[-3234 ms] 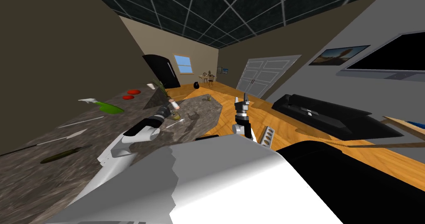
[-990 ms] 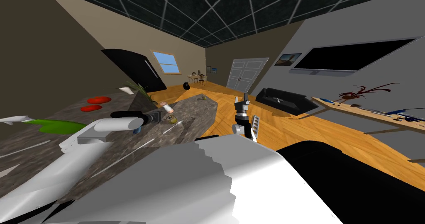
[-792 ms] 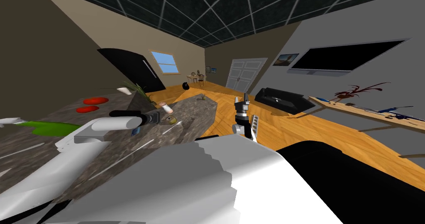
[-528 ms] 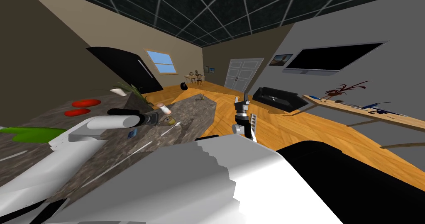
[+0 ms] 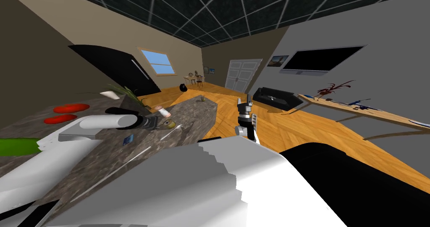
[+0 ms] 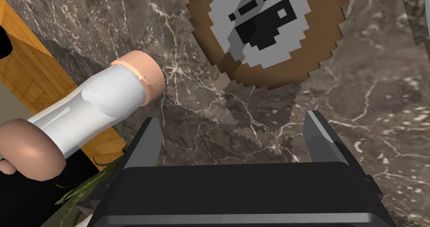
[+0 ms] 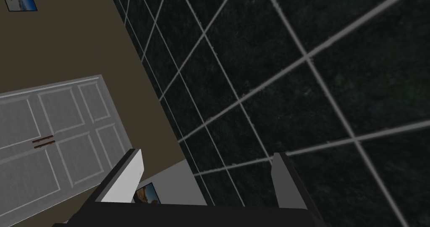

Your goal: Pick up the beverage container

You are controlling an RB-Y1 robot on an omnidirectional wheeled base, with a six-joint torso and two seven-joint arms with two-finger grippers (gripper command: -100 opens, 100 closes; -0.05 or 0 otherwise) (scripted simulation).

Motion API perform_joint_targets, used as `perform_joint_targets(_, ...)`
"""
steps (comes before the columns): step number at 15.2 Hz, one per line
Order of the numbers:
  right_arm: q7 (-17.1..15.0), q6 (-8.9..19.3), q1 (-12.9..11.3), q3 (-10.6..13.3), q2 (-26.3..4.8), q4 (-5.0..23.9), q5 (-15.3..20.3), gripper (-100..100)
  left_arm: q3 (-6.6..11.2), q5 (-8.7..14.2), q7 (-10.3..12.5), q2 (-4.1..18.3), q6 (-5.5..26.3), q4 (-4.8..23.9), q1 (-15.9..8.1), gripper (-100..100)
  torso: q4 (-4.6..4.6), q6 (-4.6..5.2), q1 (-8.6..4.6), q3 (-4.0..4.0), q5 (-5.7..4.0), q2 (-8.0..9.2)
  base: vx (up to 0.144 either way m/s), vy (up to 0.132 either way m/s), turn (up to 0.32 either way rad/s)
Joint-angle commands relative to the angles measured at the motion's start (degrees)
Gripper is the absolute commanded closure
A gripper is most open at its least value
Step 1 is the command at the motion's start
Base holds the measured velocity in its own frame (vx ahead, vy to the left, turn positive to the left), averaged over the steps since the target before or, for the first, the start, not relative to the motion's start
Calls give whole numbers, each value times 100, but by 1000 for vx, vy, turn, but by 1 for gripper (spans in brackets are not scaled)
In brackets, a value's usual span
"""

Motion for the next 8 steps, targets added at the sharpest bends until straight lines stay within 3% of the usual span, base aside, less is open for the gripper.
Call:
perform_joint_targets(1, 0, 0, 0, 0, 0, 0, 0, 0, -17, 210, 43, 126, 286, 170, -80, -100, 0, 0, 0, 0, 0, 0, -4, 4, -109)
perform_joint_targets(3, 0, 0, 0, 0, 0, 0, 0, 0, -17, 210, 43, 126, 414, 170, -80, -100, 0, 2, -1, -1, 0, -1, -5, 7, -79)
perform_joint_targets(4, 0, 0, 0, 0, 0, 0, 0, 0, -27, 385, 93, 232, 604, 282, -143, -100, 0, 0, -1, 0, 0, -1, -1, 3, -121)
perform_joint_targets(6, 0, 0, 0, 0, 0, 0, 0, 0, -27, 385, 93, 232, 718, 282, -143, -100, -1, 2, -2, -1, -1, -2, -4, 7, -92)
perform_joint_targets(7, 0, 0, 0, 0, 0, 0, 0, 0, -39, 549, 140, 327, 921, 388, -201, -100, 0, 0, -1, -1, 0, -1, 0, 3, -106)
perform_joint_targets(8, 0, 0, 0, 0, 0, 0, 0, 0, -39, 549, 140, 327, 1002, 388, -201, -100, 0, 3, -2, -1, -1, -3, -1, 6, -110)
